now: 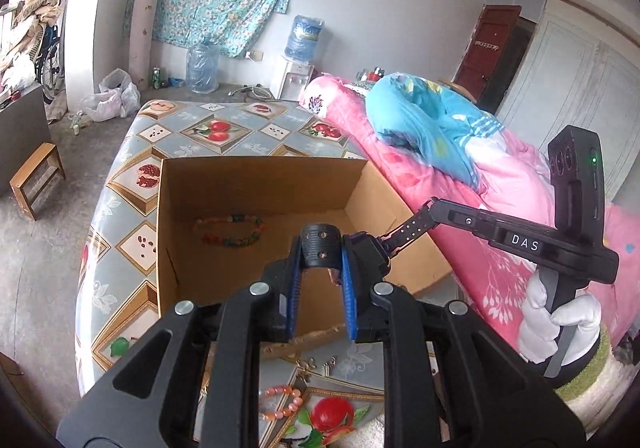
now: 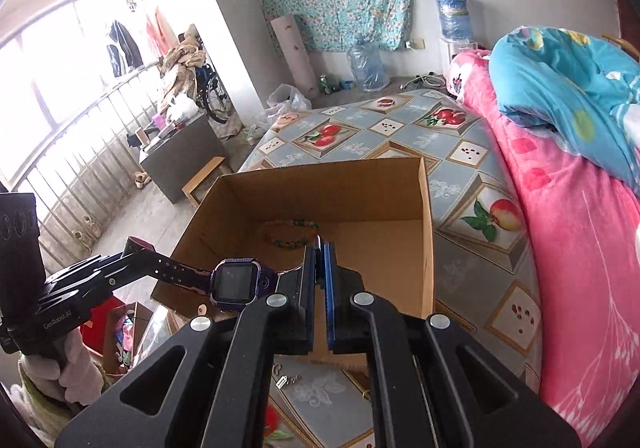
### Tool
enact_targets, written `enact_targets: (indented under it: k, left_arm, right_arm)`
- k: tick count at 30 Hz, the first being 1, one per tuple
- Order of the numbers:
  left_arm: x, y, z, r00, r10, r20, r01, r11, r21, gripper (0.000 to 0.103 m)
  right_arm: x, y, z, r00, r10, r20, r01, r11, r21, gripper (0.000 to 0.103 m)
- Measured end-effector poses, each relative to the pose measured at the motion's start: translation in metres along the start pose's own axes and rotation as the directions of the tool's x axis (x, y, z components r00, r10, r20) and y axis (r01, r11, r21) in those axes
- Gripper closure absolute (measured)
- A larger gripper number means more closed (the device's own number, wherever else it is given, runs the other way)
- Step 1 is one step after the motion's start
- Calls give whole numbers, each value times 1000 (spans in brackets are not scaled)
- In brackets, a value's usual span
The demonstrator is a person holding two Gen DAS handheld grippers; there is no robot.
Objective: Organize jewelry
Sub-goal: 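Lower the smartwatch into the cardboard box and open both grippers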
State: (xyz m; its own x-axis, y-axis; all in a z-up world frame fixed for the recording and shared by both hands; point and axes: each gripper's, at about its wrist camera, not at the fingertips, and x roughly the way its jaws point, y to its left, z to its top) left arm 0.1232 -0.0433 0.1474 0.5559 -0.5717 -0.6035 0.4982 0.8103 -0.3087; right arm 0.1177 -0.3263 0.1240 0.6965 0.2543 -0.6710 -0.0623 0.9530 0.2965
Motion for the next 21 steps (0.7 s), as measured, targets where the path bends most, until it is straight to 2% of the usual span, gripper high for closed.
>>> enact_targets:
  k: [3, 6, 10, 12, 15, 18, 21]
  left_arm:
    - [34, 13, 20, 997, 19, -75, -21, 1000, -22, 86]
    - [74, 27, 33, 985, 50, -163, -55, 998, -29, 86]
    - [129, 40, 44, 948, 84, -307, -99, 994, -34, 86]
    - [153, 46, 45, 922, 96, -375, -119, 992, -37, 86]
    - [180, 55, 44, 890, 122, -440, -151, 988, -33, 84]
    - [198, 61, 42, 867, 136, -480, -174, 984, -35, 84]
    - [204, 64, 42, 860, 126, -494, -172, 984, -48, 84]
  right_arm:
    - [39, -7, 22, 997, -1, -73, 1, 1000, 1, 99]
    - [78, -13, 39, 989, -43, -140, 41, 999, -21, 99]
    - [124, -18, 56, 967, -118, -224, 104, 992, -72, 99]
    - [144, -20, 60, 954, -154, -259, 132, 986, -101, 99]
    - [166, -23, 63, 935, -193, -299, 159, 978, -133, 99]
    - [180, -25, 66, 919, -214, -331, 175, 974, -144, 99]
    - [182, -22, 70, 918, -232, -322, 185, 968, -171, 99]
